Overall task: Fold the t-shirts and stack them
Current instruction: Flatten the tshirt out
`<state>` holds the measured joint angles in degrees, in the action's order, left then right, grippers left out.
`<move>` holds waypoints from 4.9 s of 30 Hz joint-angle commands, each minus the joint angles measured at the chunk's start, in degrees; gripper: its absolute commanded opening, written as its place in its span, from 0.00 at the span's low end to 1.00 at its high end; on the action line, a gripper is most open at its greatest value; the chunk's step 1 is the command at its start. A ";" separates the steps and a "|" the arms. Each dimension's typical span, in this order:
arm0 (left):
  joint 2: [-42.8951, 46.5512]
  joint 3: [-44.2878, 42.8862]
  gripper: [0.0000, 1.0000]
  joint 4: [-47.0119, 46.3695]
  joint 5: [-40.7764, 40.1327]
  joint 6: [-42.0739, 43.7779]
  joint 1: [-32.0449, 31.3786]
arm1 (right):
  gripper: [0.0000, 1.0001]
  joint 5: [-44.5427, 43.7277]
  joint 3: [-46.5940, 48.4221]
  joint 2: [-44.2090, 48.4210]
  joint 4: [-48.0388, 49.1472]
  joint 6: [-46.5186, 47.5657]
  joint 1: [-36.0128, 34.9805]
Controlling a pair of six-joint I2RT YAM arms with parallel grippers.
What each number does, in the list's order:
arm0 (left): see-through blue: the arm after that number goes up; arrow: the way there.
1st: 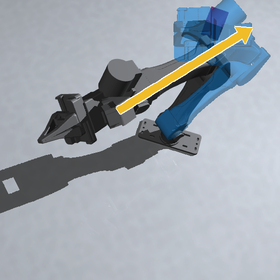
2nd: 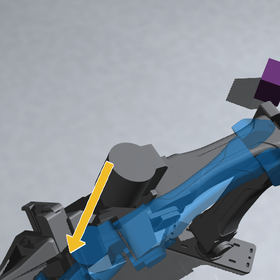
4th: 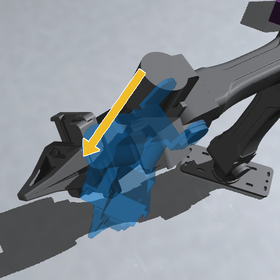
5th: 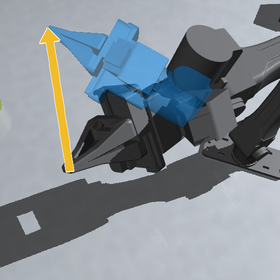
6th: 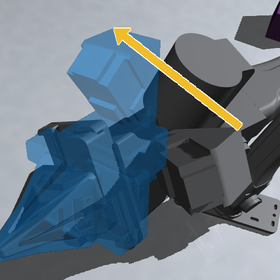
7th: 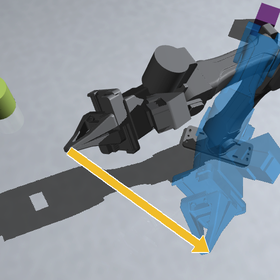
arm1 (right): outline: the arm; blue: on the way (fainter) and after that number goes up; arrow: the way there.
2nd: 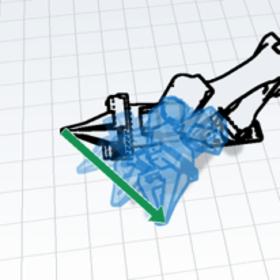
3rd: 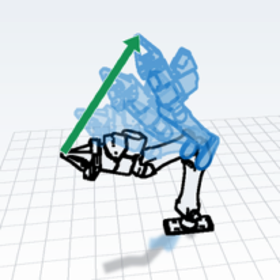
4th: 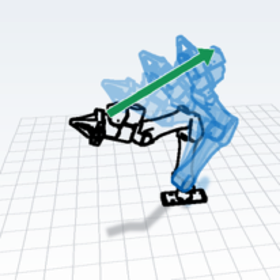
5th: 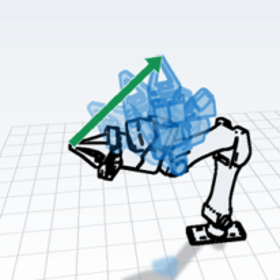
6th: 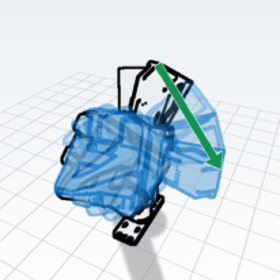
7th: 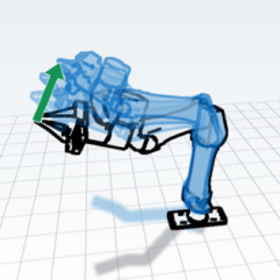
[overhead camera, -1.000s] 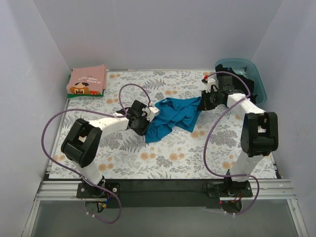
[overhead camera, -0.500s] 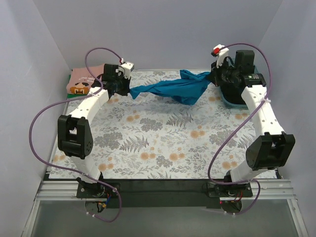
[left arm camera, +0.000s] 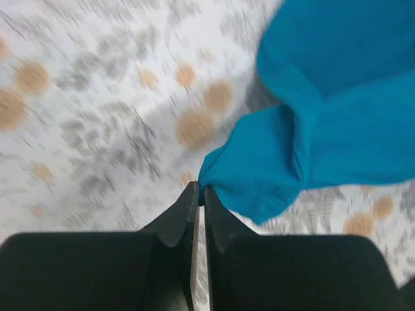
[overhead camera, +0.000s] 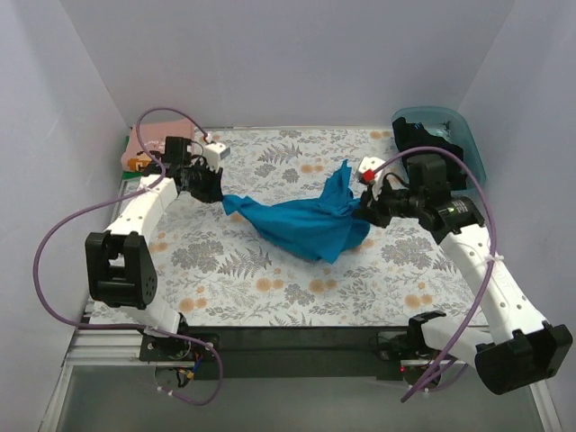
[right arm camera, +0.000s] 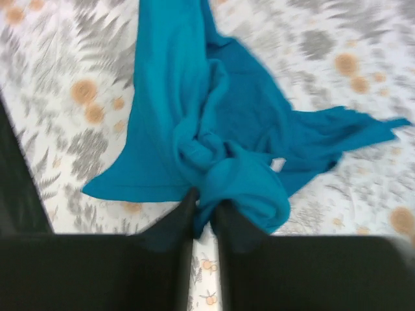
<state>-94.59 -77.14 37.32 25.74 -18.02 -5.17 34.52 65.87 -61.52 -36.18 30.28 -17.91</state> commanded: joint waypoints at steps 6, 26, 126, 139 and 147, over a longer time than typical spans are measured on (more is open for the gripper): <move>7.85 14.57 0.00 6.45 -2.18 12.13 5.07 | 0.79 12.68 -12.59 -1.15 -13.64 9.61 -10.99; -9.04 1.56 0.00 6.10 -7.10 2.91 7.54 | 0.90 -10.17 2.77 -32.60 6.83 -9.54 -13.99; -12.64 -9.94 0.00 7.67 -5.52 -11.16 7.81 | 0.45 -10.71 0.94 -48.26 1.21 -3.30 -36.22; -23.46 -24.03 0.51 7.59 -4.12 -12.66 9.39 | 0.59 0.72 2.94 -36.05 -7.32 -0.66 -44.50; -10.29 -7.34 0.51 6.10 -2.44 -9.23 9.56 | 0.54 2.75 8.23 -35.50 -6.45 -3.91 -33.69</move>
<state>-114.39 -88.84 43.77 21.32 -29.54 4.45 36.14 72.60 -97.10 -42.19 28.01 -55.46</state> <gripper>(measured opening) 0.512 0.553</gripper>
